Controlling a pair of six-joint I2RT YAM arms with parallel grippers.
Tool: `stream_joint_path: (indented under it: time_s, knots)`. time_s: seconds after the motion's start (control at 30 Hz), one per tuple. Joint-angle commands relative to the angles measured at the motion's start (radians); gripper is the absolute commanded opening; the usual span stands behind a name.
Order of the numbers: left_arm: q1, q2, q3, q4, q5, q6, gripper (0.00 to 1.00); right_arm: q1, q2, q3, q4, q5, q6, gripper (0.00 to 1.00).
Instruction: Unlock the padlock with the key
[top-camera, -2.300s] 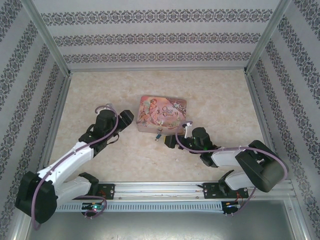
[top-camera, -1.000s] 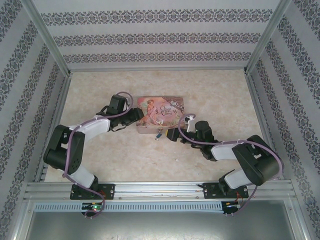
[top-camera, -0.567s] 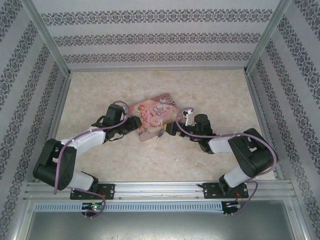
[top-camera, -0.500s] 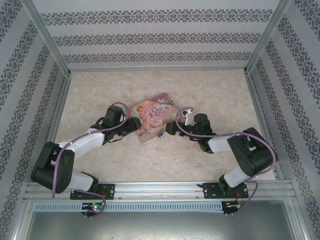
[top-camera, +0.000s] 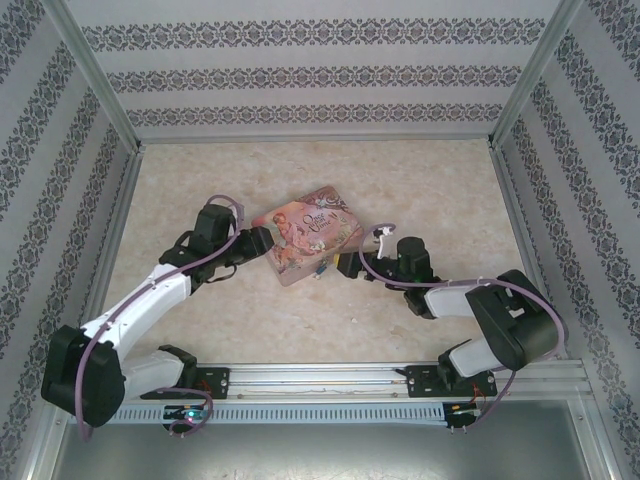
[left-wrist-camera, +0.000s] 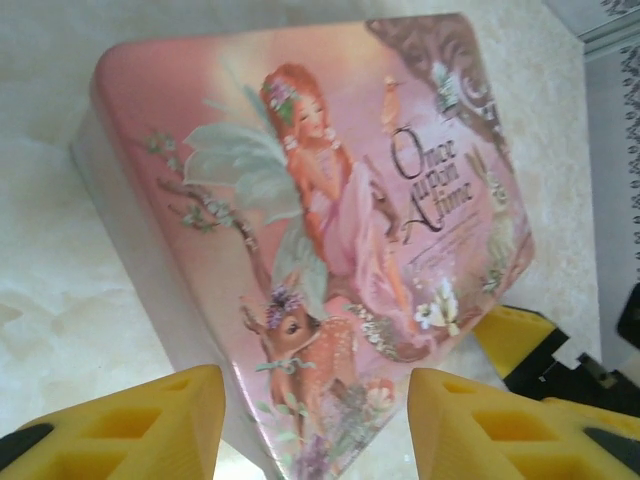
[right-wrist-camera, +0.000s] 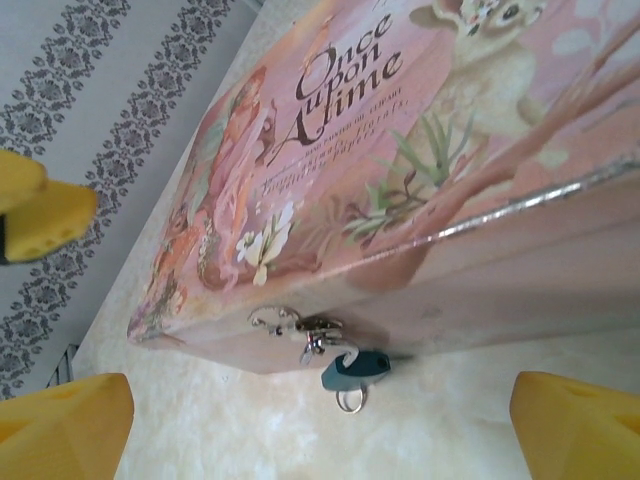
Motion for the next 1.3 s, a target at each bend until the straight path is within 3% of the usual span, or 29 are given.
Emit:
stream_joint_path:
  time_s: [0.0,0.4,1.27]
  knots:
    - [-0.003,-0.018,0.04,-0.09,-0.003,0.039,0.48,-0.006,-0.025,-0.033,0.076,-0.033,-0.022,0.96]
    - [-0.053,0.088,0.144,-0.084,0.105,0.028,0.41,0.016,0.056,-0.033,0.168,-0.072,-0.011,0.88]
    - [-0.124,0.376,0.264,-0.043,0.102,0.076,0.37,0.095,0.3,0.057,0.332,-0.069,0.057,0.82]
